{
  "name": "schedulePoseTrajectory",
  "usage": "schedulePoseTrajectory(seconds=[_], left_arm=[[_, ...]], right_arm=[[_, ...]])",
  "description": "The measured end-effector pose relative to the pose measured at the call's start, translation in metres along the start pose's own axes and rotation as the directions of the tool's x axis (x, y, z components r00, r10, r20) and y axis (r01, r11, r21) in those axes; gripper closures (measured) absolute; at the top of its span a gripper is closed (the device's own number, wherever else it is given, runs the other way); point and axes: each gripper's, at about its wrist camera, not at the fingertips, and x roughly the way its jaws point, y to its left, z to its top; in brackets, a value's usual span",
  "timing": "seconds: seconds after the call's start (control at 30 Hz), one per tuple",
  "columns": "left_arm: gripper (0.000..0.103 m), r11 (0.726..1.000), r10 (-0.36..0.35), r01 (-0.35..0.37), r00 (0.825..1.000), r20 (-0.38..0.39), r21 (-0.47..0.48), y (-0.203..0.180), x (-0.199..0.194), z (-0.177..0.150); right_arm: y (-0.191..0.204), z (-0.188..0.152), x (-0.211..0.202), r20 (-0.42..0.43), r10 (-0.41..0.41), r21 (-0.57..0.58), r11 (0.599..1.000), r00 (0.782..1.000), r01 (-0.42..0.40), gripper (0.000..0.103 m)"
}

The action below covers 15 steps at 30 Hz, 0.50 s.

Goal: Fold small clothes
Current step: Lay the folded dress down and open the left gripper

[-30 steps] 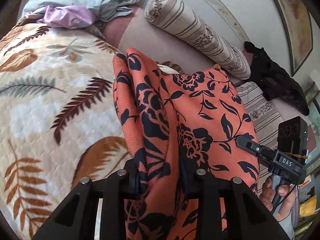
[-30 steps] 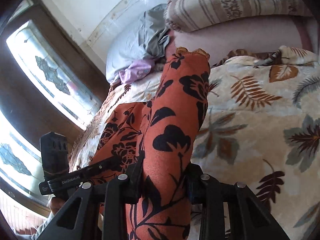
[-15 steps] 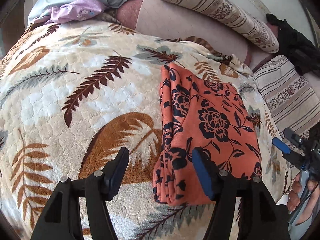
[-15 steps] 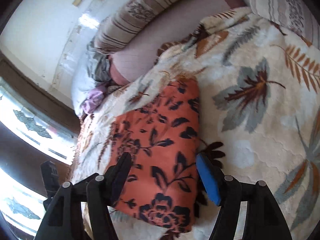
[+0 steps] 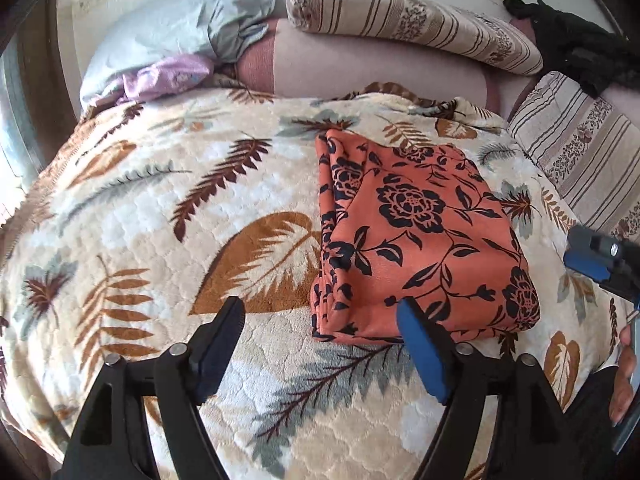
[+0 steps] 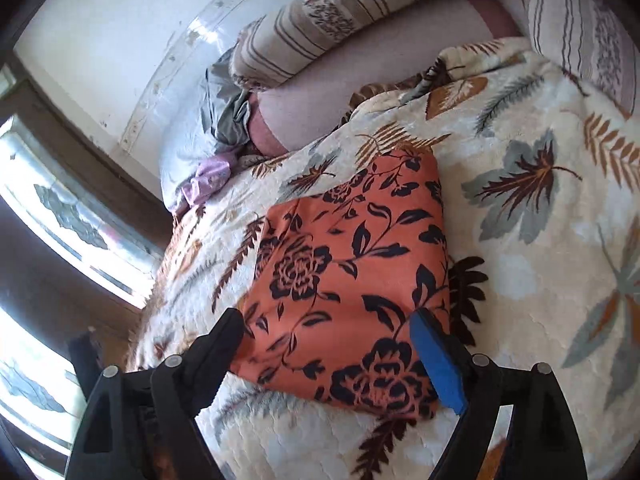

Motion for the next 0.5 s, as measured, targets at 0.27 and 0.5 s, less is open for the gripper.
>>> schedulePoseTrajectory(seconds=[0.27, 0.5], left_arm=[[0.013, 0.994, 0.105, -0.105, 0.991, 0.088, 0.000, -0.014, -0.056, -0.009], [0.011, 0.994, 0.109, -0.108, 0.992, 0.070, -0.017, -0.021, -0.073, -0.009]], right_arm=[[0.026, -0.079, -0.023, -0.036, -0.284, -0.239, 0.933, 0.958, 0.267, 0.000], [0.044, -0.082, -0.049, 0.037, -0.353, -0.274, 0.896, 0.935, 0.350, 0.000]])
